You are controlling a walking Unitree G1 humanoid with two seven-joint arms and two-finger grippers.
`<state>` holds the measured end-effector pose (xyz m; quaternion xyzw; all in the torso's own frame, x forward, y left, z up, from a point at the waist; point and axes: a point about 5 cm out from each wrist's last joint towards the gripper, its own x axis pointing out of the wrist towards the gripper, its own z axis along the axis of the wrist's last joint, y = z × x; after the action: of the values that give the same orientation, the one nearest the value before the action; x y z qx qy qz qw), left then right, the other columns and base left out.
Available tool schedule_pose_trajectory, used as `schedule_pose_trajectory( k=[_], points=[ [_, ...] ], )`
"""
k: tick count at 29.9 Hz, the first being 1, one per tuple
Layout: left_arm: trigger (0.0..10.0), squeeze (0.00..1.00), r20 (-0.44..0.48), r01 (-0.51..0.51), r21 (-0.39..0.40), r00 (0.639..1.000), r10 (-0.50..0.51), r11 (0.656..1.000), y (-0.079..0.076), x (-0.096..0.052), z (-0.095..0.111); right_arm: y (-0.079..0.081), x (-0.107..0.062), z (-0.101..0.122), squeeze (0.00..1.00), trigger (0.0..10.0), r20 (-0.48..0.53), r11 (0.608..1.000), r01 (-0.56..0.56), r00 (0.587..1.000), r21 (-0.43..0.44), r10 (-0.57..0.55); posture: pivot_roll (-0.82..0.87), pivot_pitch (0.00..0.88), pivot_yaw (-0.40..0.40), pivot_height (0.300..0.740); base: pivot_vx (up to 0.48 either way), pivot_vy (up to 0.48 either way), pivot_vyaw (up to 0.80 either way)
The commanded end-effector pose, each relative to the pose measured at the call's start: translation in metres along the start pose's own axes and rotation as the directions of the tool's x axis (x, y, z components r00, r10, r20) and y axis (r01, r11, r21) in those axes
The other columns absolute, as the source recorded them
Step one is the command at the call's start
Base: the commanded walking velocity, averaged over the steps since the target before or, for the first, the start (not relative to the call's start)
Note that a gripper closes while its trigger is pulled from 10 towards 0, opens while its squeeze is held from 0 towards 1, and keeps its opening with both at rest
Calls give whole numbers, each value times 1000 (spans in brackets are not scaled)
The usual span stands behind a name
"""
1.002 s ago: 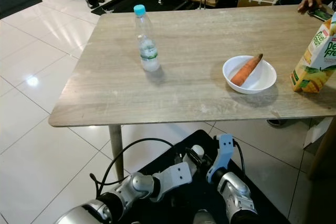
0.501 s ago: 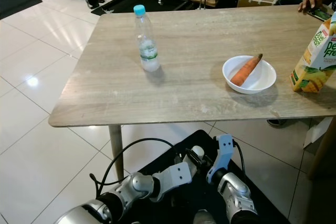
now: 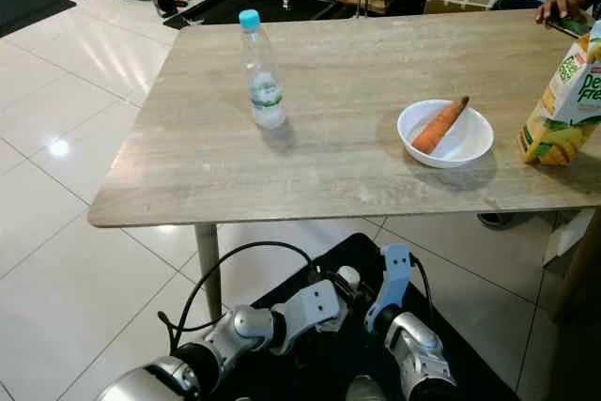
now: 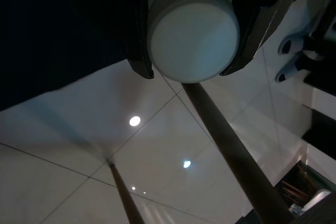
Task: Restocking fridge
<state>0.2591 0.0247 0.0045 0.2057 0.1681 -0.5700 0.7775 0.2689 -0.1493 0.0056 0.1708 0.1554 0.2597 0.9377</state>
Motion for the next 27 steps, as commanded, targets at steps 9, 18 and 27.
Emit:
schedule_pose_trajectory(
  k=[9,18,27],
  points=[
    [10000,0,-27,2,-3,1000,-2,1000,-2,-1,-6,16,7,2,0,10000,22,993,-117,993,25,117,-228,118,77,725,0,0,0],
    [10000,0,-62,-7,7,998,8,1000,-3,-3,-12,28,12,4,0,10000,47,980,-194,980,45,192,-223,119,75,725,0,0,0],
    [1176,0,-69,-23,0,997,23,1000,1,-5,-12,29,12,6,0,10000,54,977,-210,977,47,208,-223,118,79,725,0,0,0]
  ],
)
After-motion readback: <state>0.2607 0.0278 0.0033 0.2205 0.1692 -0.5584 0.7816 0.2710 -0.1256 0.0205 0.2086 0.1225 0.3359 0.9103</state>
